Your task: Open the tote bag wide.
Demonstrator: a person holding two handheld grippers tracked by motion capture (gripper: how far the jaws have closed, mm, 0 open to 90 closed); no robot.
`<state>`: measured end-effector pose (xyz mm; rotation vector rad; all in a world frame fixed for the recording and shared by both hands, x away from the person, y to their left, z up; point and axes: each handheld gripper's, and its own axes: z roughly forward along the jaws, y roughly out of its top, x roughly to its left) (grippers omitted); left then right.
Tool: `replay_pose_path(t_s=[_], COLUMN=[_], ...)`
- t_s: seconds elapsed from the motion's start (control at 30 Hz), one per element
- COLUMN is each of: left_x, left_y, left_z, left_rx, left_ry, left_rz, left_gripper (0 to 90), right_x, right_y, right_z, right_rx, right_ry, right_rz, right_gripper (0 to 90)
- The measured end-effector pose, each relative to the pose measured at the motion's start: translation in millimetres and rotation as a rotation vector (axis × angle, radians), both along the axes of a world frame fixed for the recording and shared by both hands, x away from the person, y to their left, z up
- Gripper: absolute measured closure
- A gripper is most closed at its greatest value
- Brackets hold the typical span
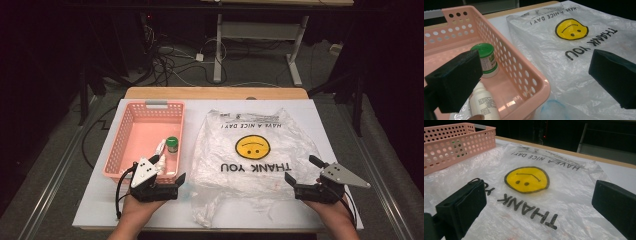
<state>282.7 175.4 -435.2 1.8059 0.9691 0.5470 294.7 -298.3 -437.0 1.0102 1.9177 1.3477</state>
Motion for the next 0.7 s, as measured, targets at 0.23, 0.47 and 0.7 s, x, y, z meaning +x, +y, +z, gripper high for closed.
replay_pose_path(t_s=[0.23,0.47,0.7], left_x=[-0.9,-0.7,-0.9], left_y=[1.0,2.8,2.3], left_z=[0.9,1.8,1.1], left_rx=[-0.012,-0.015,-0.002], left_ry=[-0.001,-0.001,0.008], left_rz=[-0.001,0.003,0.003], left_gripper=[0.0,0.0,0.0], right_x=[-0.5,-0.7,-0.5], right_y=[-0.4,-0.8,-4.7], right_z=[1.5,2.3,4.6], right_rx=[0.000,-0.001,-0.008], right_ry=[-0.009,-0.011,-0.023], right_rz=[0.001,-0.004,-0.009], right_gripper=[0.1,0.1,0.1])
